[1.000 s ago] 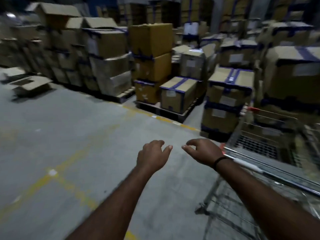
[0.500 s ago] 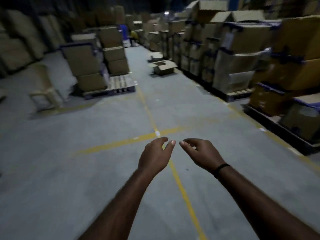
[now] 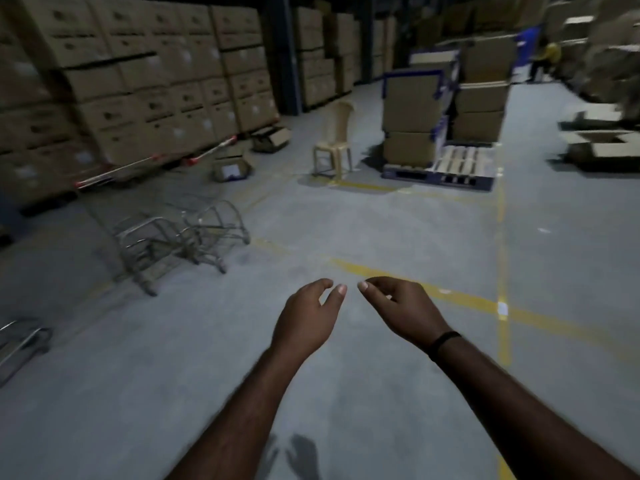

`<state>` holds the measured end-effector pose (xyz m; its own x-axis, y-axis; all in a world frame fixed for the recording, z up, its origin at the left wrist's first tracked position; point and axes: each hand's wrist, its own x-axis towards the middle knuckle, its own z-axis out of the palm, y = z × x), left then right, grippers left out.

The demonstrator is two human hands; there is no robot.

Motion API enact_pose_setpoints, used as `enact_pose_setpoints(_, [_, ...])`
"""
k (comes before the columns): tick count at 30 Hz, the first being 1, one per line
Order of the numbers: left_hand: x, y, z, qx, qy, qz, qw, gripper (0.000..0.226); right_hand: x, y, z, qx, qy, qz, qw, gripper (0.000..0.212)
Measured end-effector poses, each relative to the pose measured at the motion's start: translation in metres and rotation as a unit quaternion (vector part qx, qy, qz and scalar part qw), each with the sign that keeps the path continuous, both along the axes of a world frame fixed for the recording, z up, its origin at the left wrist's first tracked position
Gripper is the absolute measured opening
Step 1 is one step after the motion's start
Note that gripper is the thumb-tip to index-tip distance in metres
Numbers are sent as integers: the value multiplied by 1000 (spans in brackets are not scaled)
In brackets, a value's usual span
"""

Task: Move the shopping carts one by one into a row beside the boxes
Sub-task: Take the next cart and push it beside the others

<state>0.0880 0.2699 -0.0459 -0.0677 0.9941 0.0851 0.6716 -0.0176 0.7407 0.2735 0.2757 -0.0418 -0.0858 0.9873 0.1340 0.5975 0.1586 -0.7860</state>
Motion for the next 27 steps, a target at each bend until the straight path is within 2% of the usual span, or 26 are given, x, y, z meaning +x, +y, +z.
enact_pose_setpoints(5, [-26,0,-4,-8,-10,90,996,53,-26,27,-1,-6,28,81,996,37])
enact_pose_setpoints(13, [-60,-5,-16,-22,-24,168,985,52,-71,50,-16,-21,68,148,986,34])
enact_pose_setpoints(21, [-115,36,-29,-19,-54,196,979,54,-127,95,-29,-35,65,180,981,33])
enact_pose_setpoints(27, [-190,113,-31,-6,-76,192,978,52,-199,167,-23,-22,38,173,984,35])
